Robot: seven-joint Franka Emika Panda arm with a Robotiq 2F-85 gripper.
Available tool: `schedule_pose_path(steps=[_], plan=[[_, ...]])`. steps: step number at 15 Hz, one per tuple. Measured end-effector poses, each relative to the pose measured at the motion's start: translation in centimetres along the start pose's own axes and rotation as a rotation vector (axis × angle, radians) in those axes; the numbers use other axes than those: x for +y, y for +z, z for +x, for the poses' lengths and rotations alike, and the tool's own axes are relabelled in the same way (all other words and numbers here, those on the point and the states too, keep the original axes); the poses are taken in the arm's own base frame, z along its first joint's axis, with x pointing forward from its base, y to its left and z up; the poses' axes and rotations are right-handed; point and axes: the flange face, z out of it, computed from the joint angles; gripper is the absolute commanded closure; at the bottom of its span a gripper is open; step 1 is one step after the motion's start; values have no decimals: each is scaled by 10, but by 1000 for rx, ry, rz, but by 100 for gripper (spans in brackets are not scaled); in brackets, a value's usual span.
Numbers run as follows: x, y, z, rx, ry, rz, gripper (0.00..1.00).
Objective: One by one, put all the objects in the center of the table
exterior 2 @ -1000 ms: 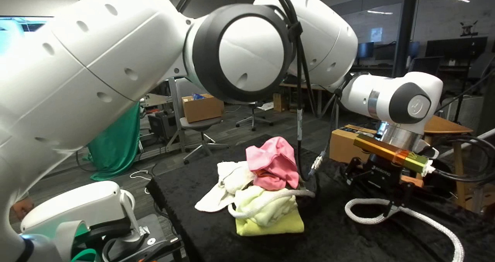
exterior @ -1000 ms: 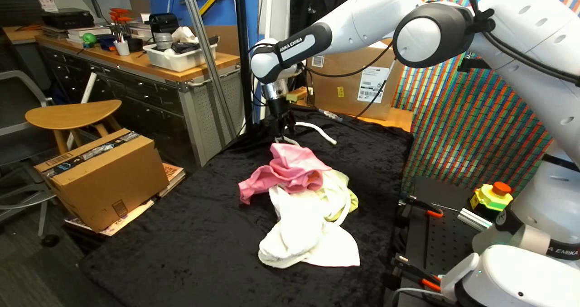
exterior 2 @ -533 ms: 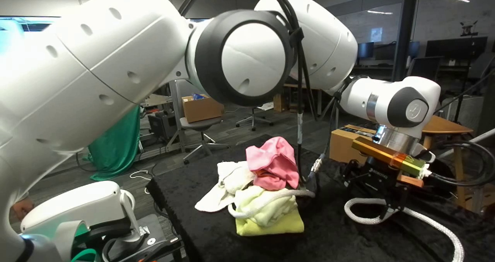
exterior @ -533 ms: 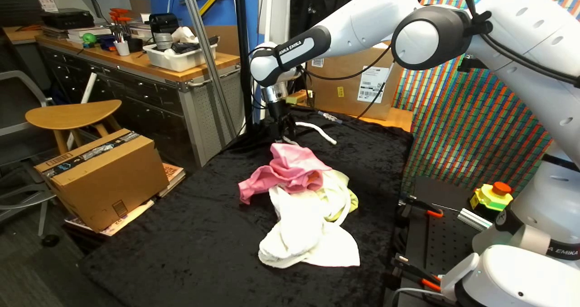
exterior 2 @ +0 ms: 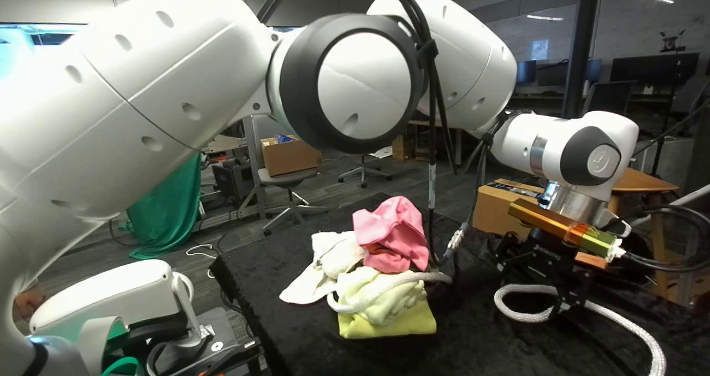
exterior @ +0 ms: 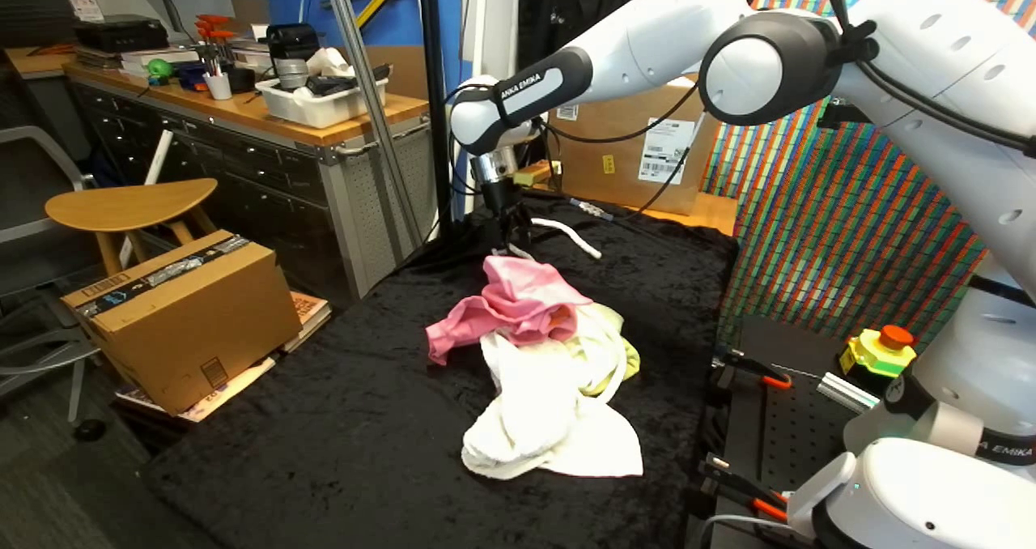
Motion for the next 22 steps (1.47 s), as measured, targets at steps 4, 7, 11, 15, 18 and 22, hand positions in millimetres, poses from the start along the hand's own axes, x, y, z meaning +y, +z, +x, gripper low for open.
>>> schedule_pose_path(steps=[4, 7, 11, 15, 18, 22], plan=[[14, 4, -4, -5, 20, 4, 0], [20, 4, -6, -4, 28, 7, 0], [21, 4, -6, -4, 30, 7, 0], [22, 8, -5, -9, 30, 9, 0], [23, 11, -5, -12, 31, 10, 0], [24, 9, -5, -8, 33, 10, 0]])
